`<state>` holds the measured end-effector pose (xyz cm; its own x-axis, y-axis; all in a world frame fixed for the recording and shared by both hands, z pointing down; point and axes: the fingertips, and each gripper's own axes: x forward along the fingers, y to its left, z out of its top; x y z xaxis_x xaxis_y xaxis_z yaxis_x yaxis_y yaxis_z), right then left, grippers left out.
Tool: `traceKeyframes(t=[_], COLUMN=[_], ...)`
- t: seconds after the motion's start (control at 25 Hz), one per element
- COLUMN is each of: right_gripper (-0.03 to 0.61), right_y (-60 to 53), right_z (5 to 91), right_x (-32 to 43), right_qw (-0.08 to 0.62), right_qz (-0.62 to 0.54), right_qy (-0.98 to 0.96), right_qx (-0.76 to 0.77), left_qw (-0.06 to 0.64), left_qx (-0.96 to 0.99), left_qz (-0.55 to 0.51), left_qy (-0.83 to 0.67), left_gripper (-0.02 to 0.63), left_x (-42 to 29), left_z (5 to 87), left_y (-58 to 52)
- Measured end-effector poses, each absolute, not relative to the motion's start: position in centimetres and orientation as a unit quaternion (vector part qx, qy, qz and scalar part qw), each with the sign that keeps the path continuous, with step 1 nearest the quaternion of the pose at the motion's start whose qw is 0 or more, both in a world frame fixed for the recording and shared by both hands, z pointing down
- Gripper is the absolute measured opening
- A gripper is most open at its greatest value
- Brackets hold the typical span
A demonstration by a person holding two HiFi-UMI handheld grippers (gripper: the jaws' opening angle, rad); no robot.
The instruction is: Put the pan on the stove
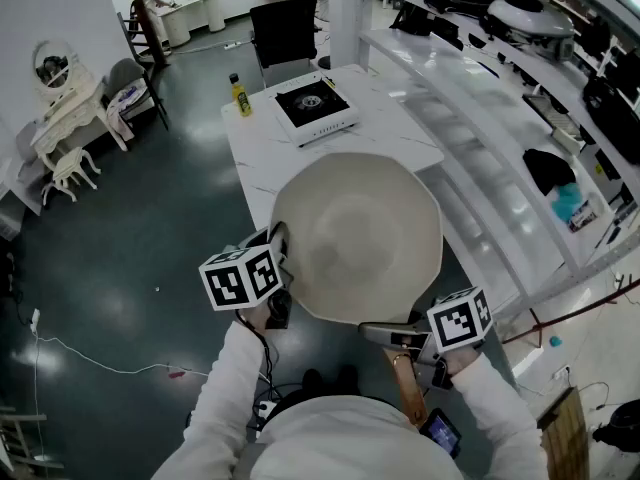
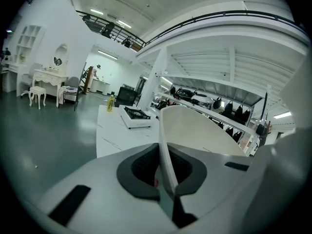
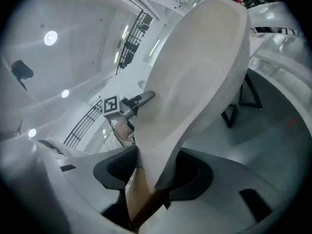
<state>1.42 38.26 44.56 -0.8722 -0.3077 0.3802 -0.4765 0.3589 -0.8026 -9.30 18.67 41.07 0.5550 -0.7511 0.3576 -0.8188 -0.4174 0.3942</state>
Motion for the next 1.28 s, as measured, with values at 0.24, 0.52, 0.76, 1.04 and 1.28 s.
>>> traceKeyframes(t=[0.24,0.52,0.76,1.04,1.28], right_gripper=[0.233,0.239,0.247,0.245,0.245], right_y=[38.2,38.1,38.1,36.6,34.5], right_z=[44.2,44.7,45.4,44.6,44.5], right_x=[2.2,2.9,3.5,4.0,3.9], right_qw=[0.083,0.085,0.081,0.089,0.092], right_qz=[0.510,0.516,0.523,0.510,0.509], right_qy=[-0.823,-0.818,-0.814,-0.822,-0.822], right_qx=[0.236,0.240,0.239,0.237,0.236], left_qw=[0.267,0.260,0.256,0.256,0.259], left_qx=[0.839,0.839,0.840,0.840,0.839], left_qz=[0.059,0.058,0.066,0.056,0.054], left_qy=[-0.470,-0.474,-0.473,-0.475,-0.475], left_gripper=[0.021,0.021,0.021,0.021,0.021], left_x=[-8.6,-7.9,-7.1,-6.8,-7.0], left_z=[40.7,40.4,40.7,40.1,40.0], left_y=[18.7,18.6,18.4,17.1,15.0])
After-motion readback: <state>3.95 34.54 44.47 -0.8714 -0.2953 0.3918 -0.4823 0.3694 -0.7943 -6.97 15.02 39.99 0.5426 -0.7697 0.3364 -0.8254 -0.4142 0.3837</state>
